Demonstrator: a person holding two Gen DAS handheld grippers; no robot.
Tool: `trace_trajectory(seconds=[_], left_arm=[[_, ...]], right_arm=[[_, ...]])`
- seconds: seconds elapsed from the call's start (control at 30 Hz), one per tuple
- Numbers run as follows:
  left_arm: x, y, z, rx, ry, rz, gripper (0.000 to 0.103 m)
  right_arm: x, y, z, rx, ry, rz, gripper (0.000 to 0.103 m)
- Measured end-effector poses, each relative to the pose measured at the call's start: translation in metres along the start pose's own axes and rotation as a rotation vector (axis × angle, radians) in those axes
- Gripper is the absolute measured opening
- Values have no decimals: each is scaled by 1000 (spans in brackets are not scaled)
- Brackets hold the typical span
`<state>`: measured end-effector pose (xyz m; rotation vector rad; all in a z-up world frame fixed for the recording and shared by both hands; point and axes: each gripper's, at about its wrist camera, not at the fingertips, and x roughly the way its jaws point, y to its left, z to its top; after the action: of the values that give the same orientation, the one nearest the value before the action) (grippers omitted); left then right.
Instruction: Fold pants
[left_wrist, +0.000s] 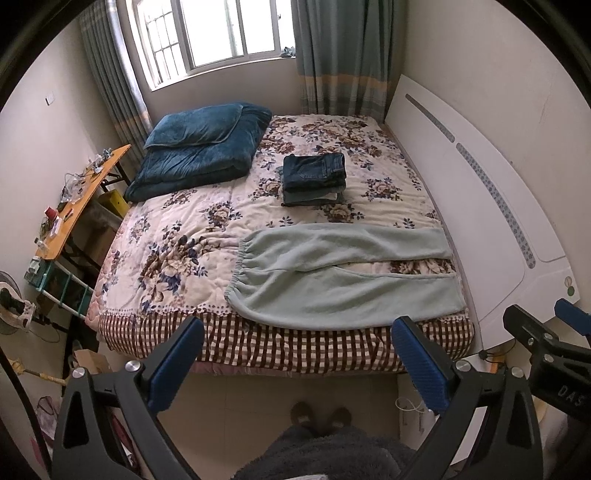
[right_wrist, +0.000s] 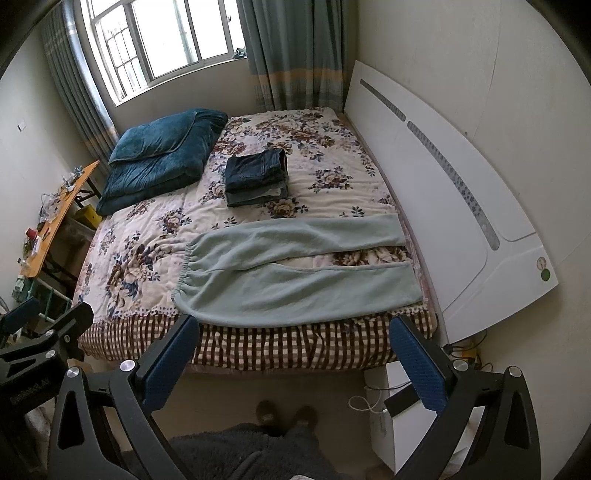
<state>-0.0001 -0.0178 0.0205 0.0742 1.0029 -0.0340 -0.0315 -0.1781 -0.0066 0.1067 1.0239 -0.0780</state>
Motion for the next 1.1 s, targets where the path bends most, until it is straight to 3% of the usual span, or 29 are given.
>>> trace_trajectory(seconds=[0.63,0.8,0.93,1.1], left_arm=[[0,-2,-1,-3,0,0,103],[8,2,4,-43,-4,28,103],[30,11,11,-92,-24,76,103],[81,19,26,-115,-32,149,103]], right_arm=[[8,-4,-4,18,17,17,103],[18,-5,-3,29,26,31,103],[49,-8,4,40,42,34,103],[116,-11,26,29,87,24,103]])
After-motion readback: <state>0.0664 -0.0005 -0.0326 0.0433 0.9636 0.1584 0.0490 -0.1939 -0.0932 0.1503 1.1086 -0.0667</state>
